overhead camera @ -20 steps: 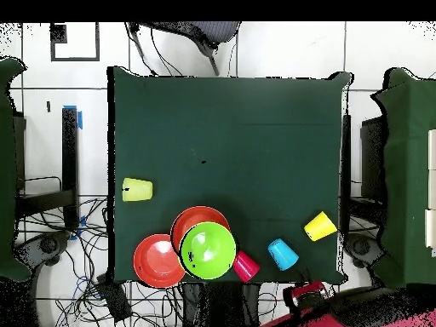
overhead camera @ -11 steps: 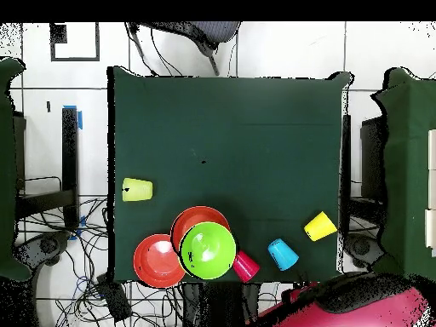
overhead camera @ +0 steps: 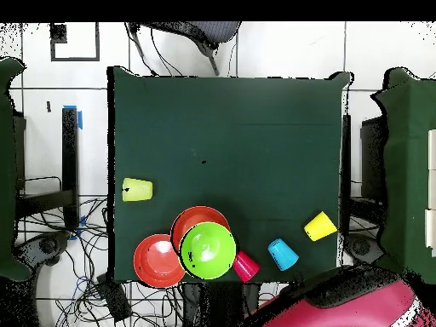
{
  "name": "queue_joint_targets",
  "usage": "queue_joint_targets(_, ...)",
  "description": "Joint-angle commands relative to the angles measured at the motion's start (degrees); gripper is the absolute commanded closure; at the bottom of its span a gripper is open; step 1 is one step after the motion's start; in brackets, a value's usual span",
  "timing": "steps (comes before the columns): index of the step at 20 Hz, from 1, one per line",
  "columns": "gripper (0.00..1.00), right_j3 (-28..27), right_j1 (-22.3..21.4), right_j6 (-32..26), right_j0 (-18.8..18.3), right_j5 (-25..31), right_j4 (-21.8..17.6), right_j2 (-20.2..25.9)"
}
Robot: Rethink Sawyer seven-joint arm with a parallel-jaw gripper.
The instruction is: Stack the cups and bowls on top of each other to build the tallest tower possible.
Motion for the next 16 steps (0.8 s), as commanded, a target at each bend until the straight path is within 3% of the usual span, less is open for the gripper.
queue_joint_targets(1,1.0,-7.69,3.43,-3.63,1.55,0.04,2.55,3.82)
queue_joint_targets(3,1.0,-8.37,4.82,-2.86,1.33,1.06,1.36,4.35)
queue_joint_targets(7,1.0,-8.79,7.58,-7.39,0.69,-1.84,5.49,3.63)
queue_joint_targets(16,1.0,-9.87,10.01,-7.55,1.72,-3.11,7.92,2.18)
